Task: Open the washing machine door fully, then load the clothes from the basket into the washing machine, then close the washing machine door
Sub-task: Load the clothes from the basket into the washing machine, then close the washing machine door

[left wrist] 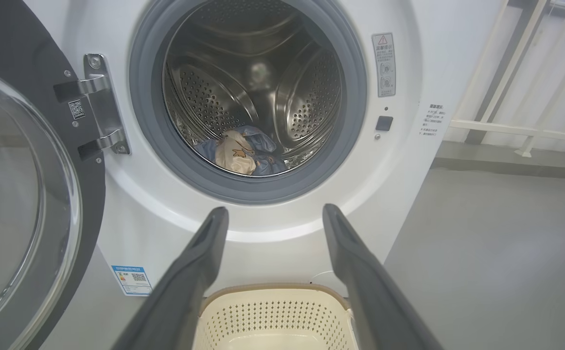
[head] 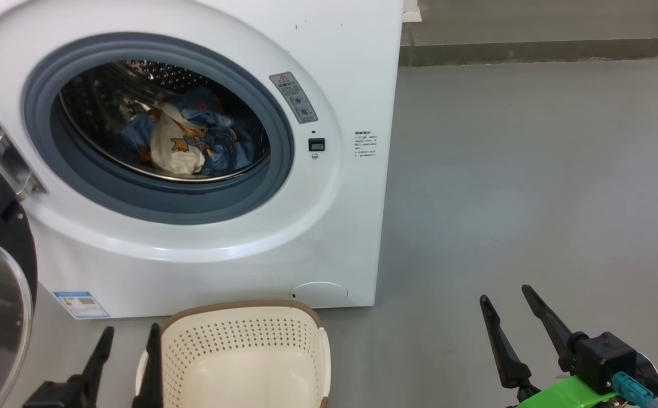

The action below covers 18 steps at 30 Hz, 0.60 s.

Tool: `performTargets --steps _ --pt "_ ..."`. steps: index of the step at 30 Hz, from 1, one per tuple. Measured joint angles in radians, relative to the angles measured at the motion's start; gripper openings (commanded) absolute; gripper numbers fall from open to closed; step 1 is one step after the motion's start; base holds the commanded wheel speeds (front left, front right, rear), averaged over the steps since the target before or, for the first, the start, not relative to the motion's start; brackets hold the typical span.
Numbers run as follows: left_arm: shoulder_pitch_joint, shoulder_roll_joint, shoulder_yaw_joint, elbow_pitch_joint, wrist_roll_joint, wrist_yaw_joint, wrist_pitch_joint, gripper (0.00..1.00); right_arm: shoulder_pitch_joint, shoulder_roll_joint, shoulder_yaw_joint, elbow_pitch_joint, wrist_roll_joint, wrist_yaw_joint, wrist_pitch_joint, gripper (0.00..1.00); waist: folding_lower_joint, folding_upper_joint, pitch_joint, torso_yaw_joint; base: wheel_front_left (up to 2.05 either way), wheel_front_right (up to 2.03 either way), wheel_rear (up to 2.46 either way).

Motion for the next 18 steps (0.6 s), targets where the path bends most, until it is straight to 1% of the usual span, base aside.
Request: performTargets --steps 7,12,18 --pt "0.021 -0.063 0.014 -0.005 0.063 -0.005 -0.004 1.0 0.025 0.0 -0.014 -0.005 0.003 0.0 -0.008 1.0 0.0 0.0 -0.006 -0.003 0.0 0.0 0.0" --pt "0.028 -0.108 0.04 -0.006 0.109 -0.047 -0.005 1.0 0.026 0.001 -0.024 -0.01 0.018 0.0 -0.008 1.0 -0.0001 0.0 -0.009 -0.003 0.0 0.0 0.0" --pt "0.046 -0.143 0.076 0.002 0.148 -0.092 -0.005 1.0 0.026 0.001 -0.023 -0.01 0.024 0.0 -0.008 1.0 -0.0001 0.0 -0.012 -0.008 0.0 0.0 0.0"
